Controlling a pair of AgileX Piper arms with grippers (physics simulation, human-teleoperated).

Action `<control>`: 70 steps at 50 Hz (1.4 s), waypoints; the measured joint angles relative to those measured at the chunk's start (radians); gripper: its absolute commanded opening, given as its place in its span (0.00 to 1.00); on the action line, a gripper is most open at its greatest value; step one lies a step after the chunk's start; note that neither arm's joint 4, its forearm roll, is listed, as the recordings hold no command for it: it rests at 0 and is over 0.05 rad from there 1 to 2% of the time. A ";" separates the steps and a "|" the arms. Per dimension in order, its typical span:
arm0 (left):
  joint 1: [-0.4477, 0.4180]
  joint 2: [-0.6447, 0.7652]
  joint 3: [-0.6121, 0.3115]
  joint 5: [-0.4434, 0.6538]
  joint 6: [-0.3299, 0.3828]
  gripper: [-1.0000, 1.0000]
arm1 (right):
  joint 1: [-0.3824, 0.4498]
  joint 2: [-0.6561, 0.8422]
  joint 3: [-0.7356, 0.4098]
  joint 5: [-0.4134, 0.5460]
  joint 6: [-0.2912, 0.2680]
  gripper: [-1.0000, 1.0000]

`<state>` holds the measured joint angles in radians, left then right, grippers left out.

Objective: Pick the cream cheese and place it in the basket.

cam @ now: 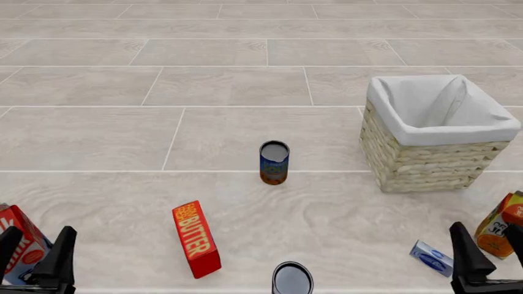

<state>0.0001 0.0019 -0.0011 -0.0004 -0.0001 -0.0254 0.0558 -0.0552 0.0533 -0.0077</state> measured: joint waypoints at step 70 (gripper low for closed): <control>0.000 0.006 -0.003 -0.001 0.000 1.00 | -0.011 0.362 -0.328 0.368 -0.260 1.00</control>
<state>0.0002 0.0076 -0.0043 -0.0019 0.0000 -0.0360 0.4174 -0.3836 0.4215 -0.2676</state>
